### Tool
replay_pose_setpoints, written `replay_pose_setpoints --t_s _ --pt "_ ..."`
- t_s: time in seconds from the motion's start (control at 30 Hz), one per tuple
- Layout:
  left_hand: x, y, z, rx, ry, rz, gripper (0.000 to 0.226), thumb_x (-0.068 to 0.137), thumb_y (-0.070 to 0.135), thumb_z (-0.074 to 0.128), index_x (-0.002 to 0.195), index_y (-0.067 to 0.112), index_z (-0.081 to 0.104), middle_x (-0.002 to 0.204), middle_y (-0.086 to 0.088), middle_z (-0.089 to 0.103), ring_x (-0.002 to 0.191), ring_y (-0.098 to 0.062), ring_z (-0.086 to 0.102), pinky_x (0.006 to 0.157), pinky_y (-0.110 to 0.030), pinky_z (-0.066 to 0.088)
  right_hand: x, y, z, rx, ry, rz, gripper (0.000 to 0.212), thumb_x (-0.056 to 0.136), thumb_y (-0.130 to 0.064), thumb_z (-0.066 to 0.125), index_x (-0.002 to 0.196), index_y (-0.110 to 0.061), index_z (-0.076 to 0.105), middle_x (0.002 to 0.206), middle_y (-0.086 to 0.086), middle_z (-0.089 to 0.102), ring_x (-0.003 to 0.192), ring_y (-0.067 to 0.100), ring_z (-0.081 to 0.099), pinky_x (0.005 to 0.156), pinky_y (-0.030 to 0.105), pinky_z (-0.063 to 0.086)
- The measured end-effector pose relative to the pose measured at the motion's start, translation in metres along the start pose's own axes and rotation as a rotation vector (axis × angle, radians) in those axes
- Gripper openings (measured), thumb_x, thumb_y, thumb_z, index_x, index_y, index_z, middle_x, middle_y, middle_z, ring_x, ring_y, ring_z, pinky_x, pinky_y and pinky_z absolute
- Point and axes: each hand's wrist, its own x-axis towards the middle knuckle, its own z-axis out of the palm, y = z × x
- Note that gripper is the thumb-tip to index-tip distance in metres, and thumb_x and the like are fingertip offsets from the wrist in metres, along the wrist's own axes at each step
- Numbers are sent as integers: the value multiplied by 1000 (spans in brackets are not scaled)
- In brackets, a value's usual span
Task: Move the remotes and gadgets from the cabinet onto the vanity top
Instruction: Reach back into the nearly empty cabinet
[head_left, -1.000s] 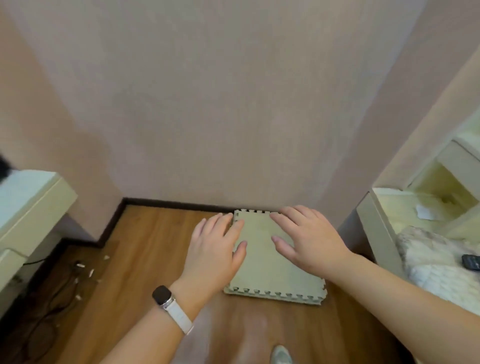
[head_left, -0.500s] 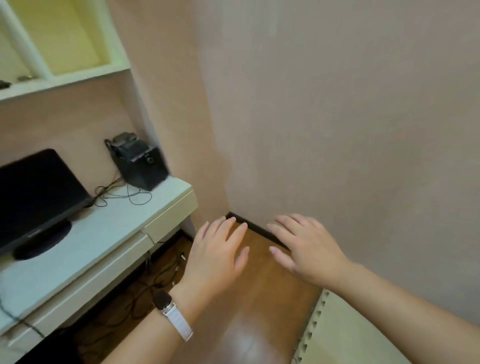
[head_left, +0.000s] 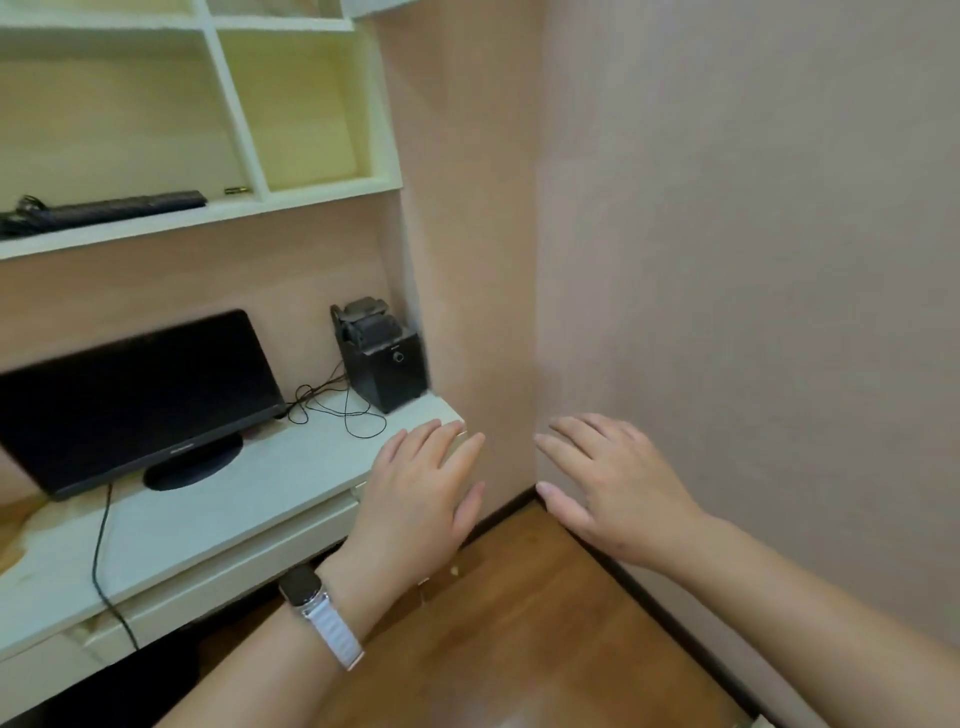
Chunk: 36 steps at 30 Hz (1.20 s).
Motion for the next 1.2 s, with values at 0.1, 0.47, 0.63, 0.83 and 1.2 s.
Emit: replay_pose_setpoints --t_s 0.1,0.47,0.63,0.83,1.2 --pt "16 -23 14 -15 22 -27 46 88 44 52 128 23 60 131 -3 60 123 -25 51 104 -42 38 31 8 20 2 -17 -7 49 89 -48 52 123 -16 64 125 8 63 113 30 58 90 42 48" --pt "129 -148 76 -38 175 52 44 87 41 54 125 21 63 126 -3 63 119 -24 54 100 -42 41 178 28 86 -126 -41 36 50 91 -51 46 124 -18 63 126 7 63 113 29 57 90 41 47" --pt "195 -210 91 -96 227 97 43 85 38 60 122 18 64 122 -6 64 116 -27 56 99 -45 44 254 30 107 -158 -17 85 50 92 -51 46 126 -19 62 126 7 62 113 30 58 89 41 48" --pt "252 -247 94 -93 311 121 43 83 38 61 122 19 64 122 -6 63 115 -27 56 98 -47 44 318 42 115 -193 61 77 50 90 -53 45 121 -19 64 123 5 64 110 29 58 85 39 49" --pt "351 -300 93 41 371 49 44 87 40 55 125 19 62 128 -8 61 120 -28 54 102 -46 38 454 91 150 -56 240 -28 52 89 -50 45 121 -15 65 122 8 65 109 32 58 86 42 49"
